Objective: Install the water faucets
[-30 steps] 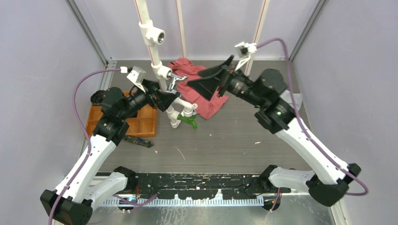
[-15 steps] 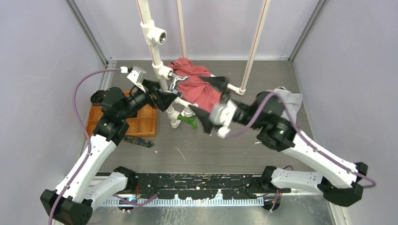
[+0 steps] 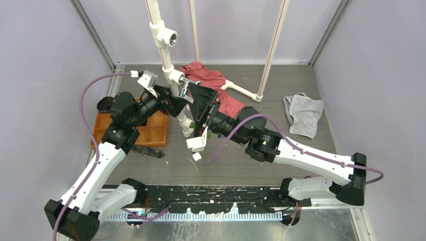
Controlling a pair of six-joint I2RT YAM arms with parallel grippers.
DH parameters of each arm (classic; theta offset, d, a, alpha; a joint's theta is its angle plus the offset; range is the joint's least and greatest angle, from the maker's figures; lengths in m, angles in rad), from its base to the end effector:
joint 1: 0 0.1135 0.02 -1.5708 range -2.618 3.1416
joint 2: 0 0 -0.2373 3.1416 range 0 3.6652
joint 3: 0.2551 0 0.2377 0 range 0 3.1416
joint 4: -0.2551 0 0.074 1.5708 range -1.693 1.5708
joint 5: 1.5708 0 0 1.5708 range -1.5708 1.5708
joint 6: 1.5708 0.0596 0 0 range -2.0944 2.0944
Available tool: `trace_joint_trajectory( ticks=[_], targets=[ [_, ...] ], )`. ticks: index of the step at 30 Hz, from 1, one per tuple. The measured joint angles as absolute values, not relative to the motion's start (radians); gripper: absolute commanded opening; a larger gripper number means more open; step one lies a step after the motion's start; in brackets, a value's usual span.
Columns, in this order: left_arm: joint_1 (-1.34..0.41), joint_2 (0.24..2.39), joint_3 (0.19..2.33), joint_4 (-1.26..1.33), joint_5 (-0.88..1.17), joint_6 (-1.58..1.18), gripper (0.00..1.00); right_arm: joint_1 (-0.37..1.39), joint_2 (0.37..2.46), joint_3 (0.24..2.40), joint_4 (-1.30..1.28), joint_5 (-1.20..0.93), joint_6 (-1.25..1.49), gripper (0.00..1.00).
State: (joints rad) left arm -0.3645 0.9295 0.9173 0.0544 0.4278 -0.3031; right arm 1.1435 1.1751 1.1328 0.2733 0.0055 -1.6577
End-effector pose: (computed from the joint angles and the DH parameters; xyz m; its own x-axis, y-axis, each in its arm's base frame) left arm 0.2125 -0.1075 0.3662 -0.1748 -0.2240 -0.9588 0.6910 0.6658 -0.2815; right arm 0.1209 0.2646 0.4133 0.8962 -0.4358 0.0832 0.1733 0.1712 -0.9699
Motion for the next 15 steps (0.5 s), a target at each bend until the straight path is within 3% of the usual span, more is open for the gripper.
trace_joint_trajectory(
  ticks=[9,15],
  targets=[
    [-0.364,0.971,0.917,0.056,0.417,-0.304,0.54,1.145,1.275,1.129,0.35,0.063,-1.816,0.7],
    [-0.358,0.972,0.916,0.062,0.4,-0.287,0.34,1.143,1.288,1.13,0.368,0.067,-1.833,0.46]
  ],
)
